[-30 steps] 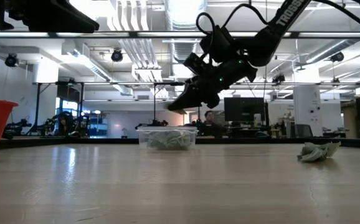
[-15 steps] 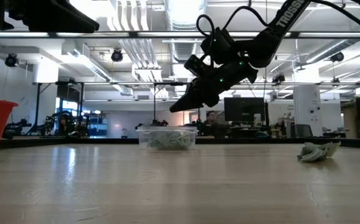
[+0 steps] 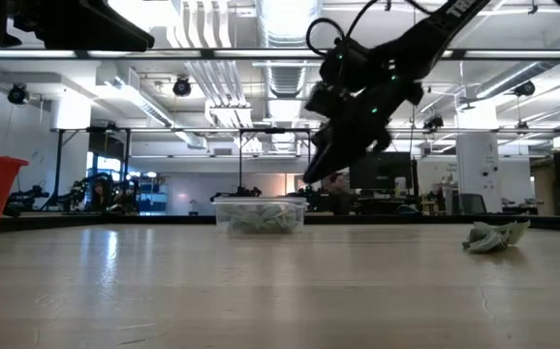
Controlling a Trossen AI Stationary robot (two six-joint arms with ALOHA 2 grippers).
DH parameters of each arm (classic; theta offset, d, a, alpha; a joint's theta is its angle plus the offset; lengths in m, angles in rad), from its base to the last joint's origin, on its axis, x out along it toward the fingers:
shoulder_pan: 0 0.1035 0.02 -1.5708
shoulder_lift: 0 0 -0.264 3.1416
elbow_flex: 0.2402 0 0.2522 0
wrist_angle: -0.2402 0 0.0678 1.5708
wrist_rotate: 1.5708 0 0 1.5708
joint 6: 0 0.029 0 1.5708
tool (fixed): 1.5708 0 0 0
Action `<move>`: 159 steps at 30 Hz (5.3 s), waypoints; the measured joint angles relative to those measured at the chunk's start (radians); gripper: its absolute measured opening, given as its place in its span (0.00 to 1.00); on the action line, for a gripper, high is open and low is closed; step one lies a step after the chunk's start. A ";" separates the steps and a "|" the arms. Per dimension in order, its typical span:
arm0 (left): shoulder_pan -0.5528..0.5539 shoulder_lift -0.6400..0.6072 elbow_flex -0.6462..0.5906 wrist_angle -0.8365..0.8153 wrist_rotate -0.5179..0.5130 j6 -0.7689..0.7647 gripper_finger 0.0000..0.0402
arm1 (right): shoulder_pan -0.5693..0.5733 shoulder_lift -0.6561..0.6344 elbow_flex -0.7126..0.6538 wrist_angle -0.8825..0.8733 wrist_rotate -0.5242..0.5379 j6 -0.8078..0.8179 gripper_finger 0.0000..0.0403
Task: Pick and place items into bin
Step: Put the stevia packet into the transparent bin
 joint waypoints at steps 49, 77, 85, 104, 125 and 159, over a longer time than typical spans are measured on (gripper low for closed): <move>0.000 0.000 -0.002 0.000 0.001 -0.005 0.28 | 0.569 -0.290 -0.256 -0.336 0.173 0.516 0.28; 0.000 0.000 -0.002 0.001 0.003 -0.008 0.28 | 0.672 -0.244 -0.368 -0.141 0.400 0.530 0.28; 0.000 0.000 -0.002 0.001 0.003 -0.007 0.28 | 0.671 -0.244 -0.371 -0.139 0.424 0.526 0.26; 0.000 0.000 -0.002 0.001 0.003 -0.006 0.28 | 0.669 -0.258 -0.369 -0.143 0.433 0.449 0.02; 0.000 0.000 -0.002 0.000 0.003 -0.005 0.28 | 0.379 -0.311 -0.276 0.300 0.536 -0.092 0.02; 0.001 0.000 -0.008 -0.004 0.003 -0.003 0.28 | 0.011 0.141 0.010 0.406 0.137 -0.081 0.02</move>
